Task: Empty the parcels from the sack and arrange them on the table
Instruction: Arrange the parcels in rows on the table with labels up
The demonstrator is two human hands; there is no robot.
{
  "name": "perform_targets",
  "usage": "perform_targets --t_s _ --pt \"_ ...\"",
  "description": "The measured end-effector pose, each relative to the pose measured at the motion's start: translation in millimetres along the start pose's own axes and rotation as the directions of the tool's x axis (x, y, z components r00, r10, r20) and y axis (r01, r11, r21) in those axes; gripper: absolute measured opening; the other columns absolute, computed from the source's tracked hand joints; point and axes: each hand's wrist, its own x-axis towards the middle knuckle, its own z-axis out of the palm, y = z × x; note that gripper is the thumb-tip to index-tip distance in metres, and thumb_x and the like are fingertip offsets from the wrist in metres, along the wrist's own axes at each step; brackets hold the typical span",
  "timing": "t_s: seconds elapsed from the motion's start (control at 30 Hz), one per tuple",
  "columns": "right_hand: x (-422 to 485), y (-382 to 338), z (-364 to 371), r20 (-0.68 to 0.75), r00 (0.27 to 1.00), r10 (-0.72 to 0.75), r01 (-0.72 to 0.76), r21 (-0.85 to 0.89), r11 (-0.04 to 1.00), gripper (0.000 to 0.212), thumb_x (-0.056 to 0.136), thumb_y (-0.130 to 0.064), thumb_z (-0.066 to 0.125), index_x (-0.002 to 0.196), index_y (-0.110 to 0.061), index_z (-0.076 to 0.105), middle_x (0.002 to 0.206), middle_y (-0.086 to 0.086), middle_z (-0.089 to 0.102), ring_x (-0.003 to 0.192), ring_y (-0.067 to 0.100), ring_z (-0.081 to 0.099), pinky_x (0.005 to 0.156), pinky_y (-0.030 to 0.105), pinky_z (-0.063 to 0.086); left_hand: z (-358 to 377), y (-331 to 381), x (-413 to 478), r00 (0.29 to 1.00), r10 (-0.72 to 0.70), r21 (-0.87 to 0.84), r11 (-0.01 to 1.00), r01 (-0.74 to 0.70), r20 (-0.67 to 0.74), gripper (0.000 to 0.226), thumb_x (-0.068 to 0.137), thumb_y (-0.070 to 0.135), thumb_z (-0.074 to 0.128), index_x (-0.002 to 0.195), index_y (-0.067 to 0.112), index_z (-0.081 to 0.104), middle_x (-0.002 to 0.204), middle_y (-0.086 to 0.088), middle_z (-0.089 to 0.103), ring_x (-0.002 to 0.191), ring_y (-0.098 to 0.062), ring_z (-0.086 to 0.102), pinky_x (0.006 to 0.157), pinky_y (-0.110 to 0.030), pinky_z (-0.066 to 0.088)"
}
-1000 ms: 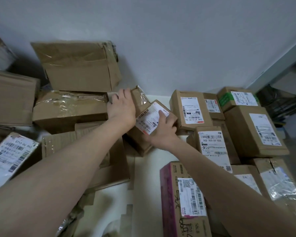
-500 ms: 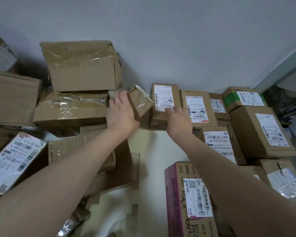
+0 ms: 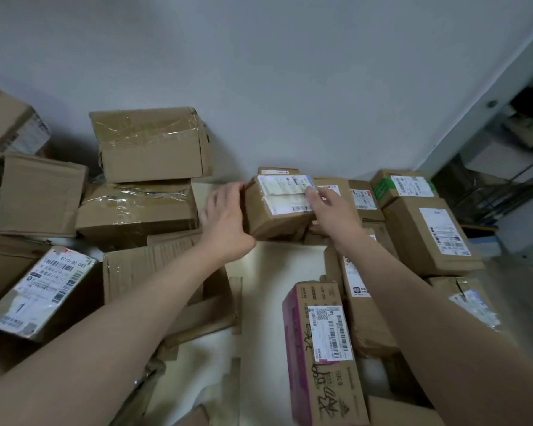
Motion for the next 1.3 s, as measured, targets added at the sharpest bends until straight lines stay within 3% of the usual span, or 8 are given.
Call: perform_targets --t_s 0.23,0.33,0.53,0.7,0.87,1.03,1.17,1.3 --pt "-24.5 24.8 -31.7 -0.003 0.999 -0.039 0.030 -0.598 0.801 0.056 0.093 -0.051 0.057 0.137 -0.020 0.044 0.107 0.000 0.066 0.087 0.017 0.057 0.070 0.030 0.043 38.6 9.5 -11.6 0.808 -0.206 -0.333 0.834 0.440 0.551 0.089 0.048 0.038 0.084 0.127 0.030 0.045 0.125 0.005 0.059 0.111 -0.016 0.059 0.100 -0.036 0.049" --pt "-25.7 37.3 -28.9 0.074 0.997 -0.025 0.070 -0.711 0.699 0.056 0.095 -0.042 0.057 0.143 -0.024 0.036 0.111 0.004 0.066 0.090 0.021 0.063 0.073 0.032 0.050 54.5 12.6 -18.9 0.820 -0.260 -0.247 0.869 0.429 0.509 0.051 0.082 0.026 0.074 0.125 0.022 0.048 0.118 0.004 0.060 0.112 -0.021 0.059 0.097 -0.034 0.049" --pt "-6.7 43.5 -0.3 0.091 0.989 -0.120 0.135 -0.889 0.438 0.041 0.096 -0.038 0.053 0.129 -0.015 0.055 0.131 0.012 0.051 0.124 0.031 0.043 0.099 0.040 0.044 31.6 5.9 8.1 0.970 -0.203 -0.097 0.971 0.216 0.130 0.069 0.092 0.026 0.062 0.151 0.023 0.027 0.145 -0.011 0.041 0.134 -0.029 0.040 0.108 -0.037 0.036" --pt "24.6 -11.8 51.3 0.169 0.960 -0.225 0.281 -0.529 0.801 0.046 0.096 -0.038 0.054 0.138 -0.020 0.049 0.129 0.000 0.060 0.118 0.022 0.056 0.098 0.034 0.045 -32.7 -30.6 60.3 0.831 -0.314 -0.223 0.946 0.234 -0.459 0.074 0.088 0.028 0.064 0.151 0.013 0.026 0.147 -0.017 0.027 0.134 -0.035 0.027 0.112 -0.041 0.023" --pt "46.8 -77.0 119.8 0.273 0.952 -0.135 0.128 0.043 0.991 0.052 0.100 -0.039 0.049 0.147 -0.020 0.040 0.145 -0.001 0.047 0.121 0.015 0.051 0.091 0.030 0.052 -90.3 -89.5 98.4 0.661 -0.509 -0.329 0.861 0.389 -0.552 0.078 0.093 0.041 0.056 0.155 0.019 0.012 0.160 -0.011 0.013 0.147 -0.031 0.011 0.118 -0.047 0.013" --pt "46.6 -92.9 166.5 0.400 0.914 -0.067 -0.040 0.255 0.966 0.065 0.098 -0.058 0.039 0.154 -0.029 0.022 0.156 -0.011 0.031 0.139 0.016 0.037 0.102 0.044 0.046 -118.3 -132.2 112.0 0.693 -0.691 -0.723 0.584 0.369 -0.205 0.072 0.099 0.057 0.031 0.157 0.027 0.000 0.163 -0.002 0.012 0.148 -0.027 0.016 0.120 -0.048 0.015" --pt "35.4 -83.9 145.2 0.395 0.919 0.005 -0.262 0.599 0.757 0.055 0.094 -0.069 0.028 0.130 -0.030 0.043 0.133 0.000 0.049 0.122 0.022 0.051 0.102 0.064 0.040 -115.1 -118.7 85.3 0.650 -0.664 -0.786 0.597 0.162 -0.370 0.047 0.102 0.048 0.033 0.134 0.019 0.051 0.129 0.000 0.048 0.125 -0.017 0.046 0.098 -0.022 0.036" --pt "32.9 -65.6 102.2 0.326 0.941 0.087 -0.294 0.665 0.687 0.081 0.084 -0.082 0.028 0.132 -0.022 0.057 0.117 0.009 0.058 0.118 0.029 0.056 0.100 0.068 0.038 -107.1 -90.6 67.6 0.742 -0.590 -0.870 0.493 0.019 -0.318 0.041 0.102 0.044 0.036 0.093 0.025 0.071 0.095 0.007 0.068 0.095 -0.011 0.062 0.087 -0.024 0.048"
